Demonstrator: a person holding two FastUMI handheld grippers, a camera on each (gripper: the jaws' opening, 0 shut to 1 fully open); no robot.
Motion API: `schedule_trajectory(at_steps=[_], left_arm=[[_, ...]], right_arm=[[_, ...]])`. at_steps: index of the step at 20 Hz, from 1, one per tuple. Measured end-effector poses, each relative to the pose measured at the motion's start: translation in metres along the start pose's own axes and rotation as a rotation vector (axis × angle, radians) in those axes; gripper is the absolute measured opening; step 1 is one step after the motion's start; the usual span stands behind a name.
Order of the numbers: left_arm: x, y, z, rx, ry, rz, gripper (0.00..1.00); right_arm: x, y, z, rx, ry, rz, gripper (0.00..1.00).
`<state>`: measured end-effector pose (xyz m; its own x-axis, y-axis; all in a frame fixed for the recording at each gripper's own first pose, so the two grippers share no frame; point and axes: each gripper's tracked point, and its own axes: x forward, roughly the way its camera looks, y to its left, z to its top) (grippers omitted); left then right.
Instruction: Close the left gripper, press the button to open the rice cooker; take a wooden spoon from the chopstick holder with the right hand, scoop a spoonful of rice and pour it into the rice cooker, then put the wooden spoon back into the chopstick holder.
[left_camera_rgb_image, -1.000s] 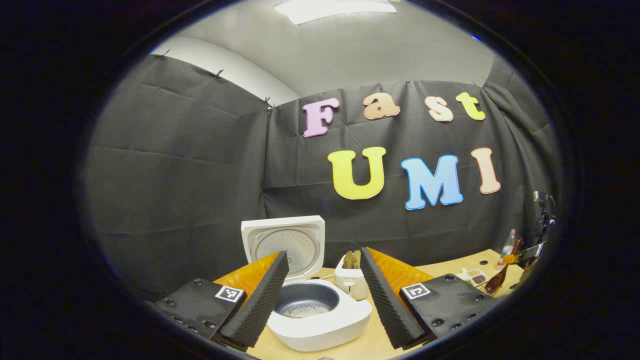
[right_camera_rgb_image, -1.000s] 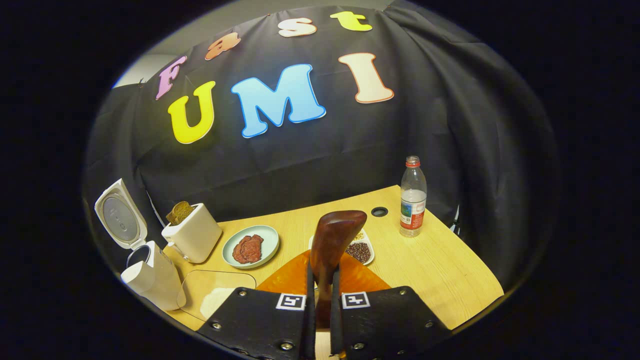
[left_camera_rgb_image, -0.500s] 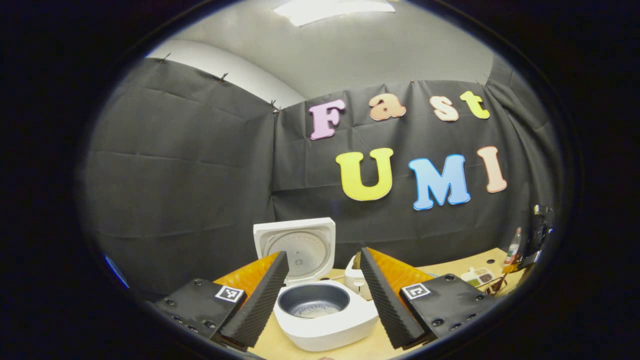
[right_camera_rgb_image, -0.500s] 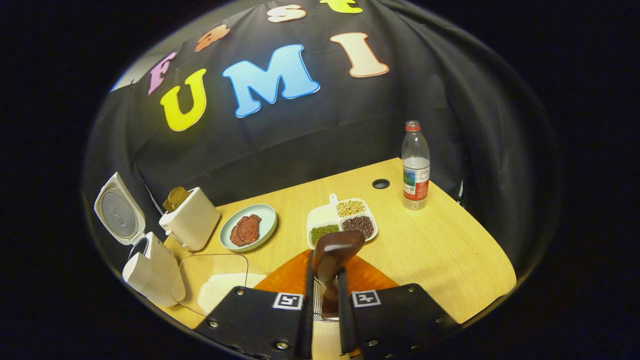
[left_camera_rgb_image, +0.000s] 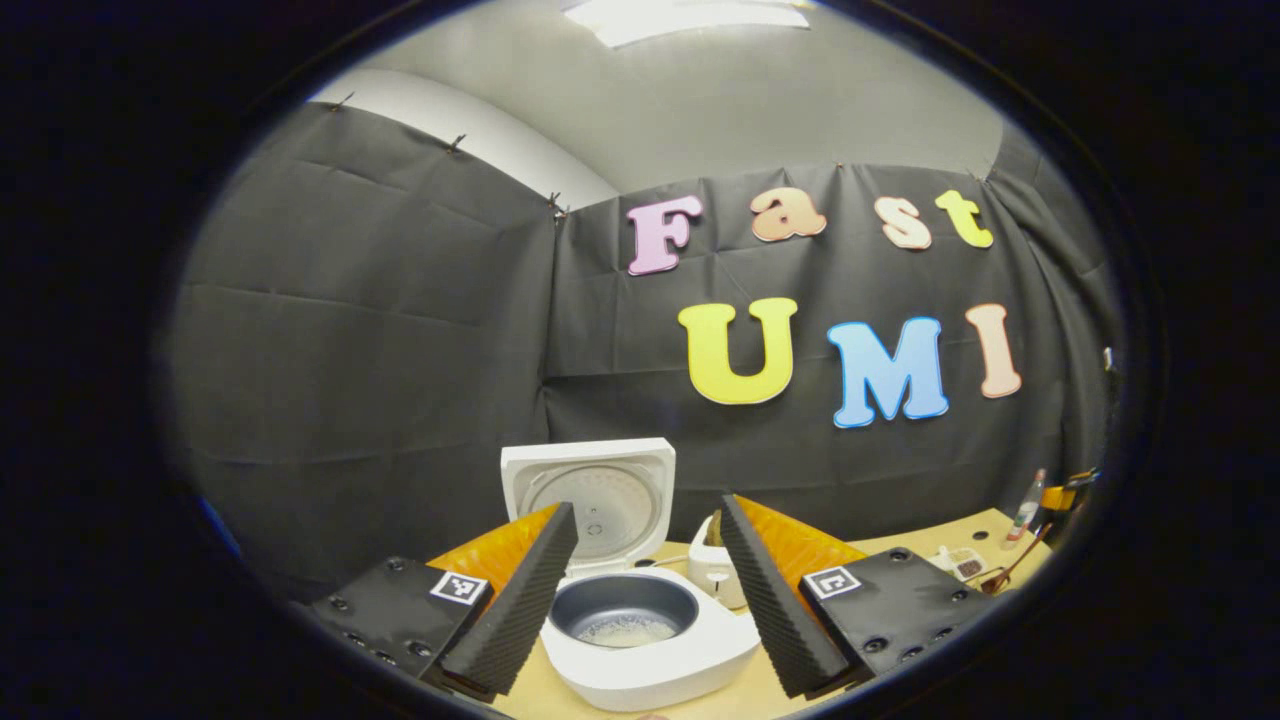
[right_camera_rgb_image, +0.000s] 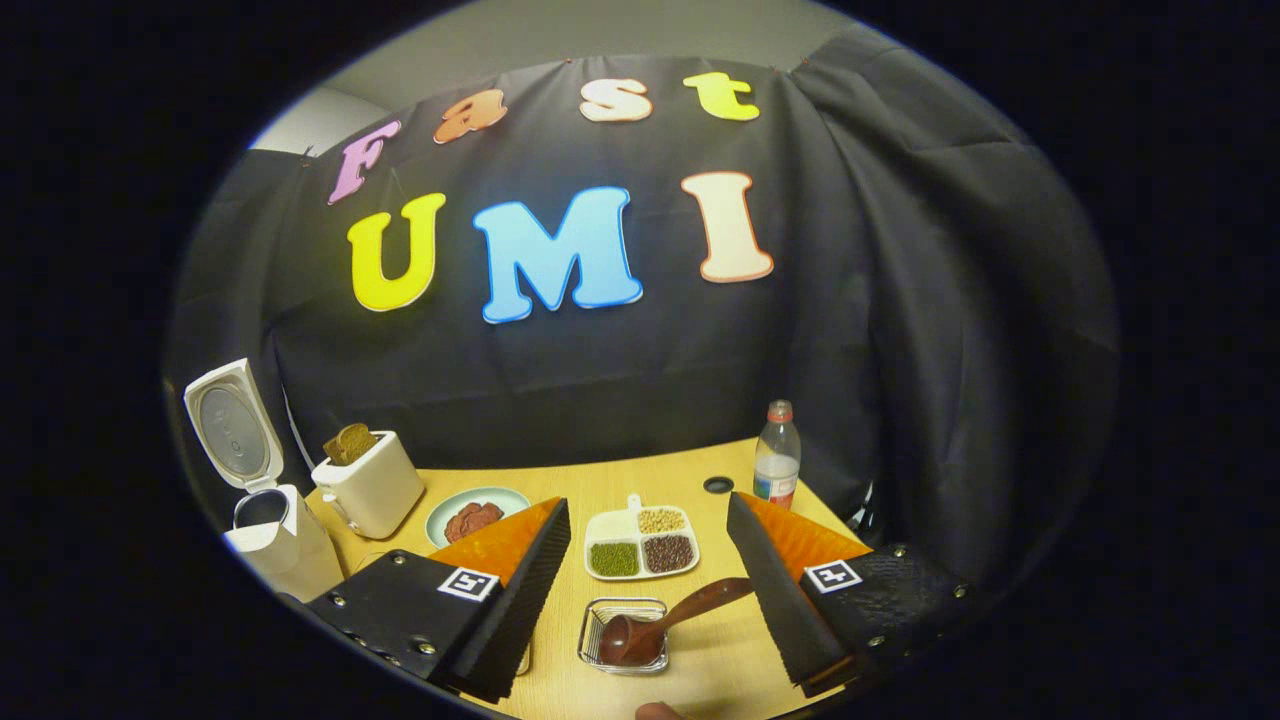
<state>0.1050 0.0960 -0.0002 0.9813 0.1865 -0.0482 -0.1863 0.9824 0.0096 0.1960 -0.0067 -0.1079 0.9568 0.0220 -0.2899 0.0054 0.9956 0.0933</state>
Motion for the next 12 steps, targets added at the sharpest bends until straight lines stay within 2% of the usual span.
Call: schedule_trajectory(at_steps=[5,8,12], left_arm=[[0.035,0.016,0.014,0.016,0.002,0.04,0.95],[0.063,0.031,0.02,0.032,0.013,0.071,0.95],[0.105,0.046,0.021,0.003,0.054,0.095,0.95]], right_arm=[[-0.032,0.006,0.041,-0.041,-0.106,-0.006,0.96],[-0.045,0.008,0.046,-0.057,-0.131,-0.012,0.96],[-0.059,0.005,0.045,-0.097,-0.143,-0.043,0.96]])
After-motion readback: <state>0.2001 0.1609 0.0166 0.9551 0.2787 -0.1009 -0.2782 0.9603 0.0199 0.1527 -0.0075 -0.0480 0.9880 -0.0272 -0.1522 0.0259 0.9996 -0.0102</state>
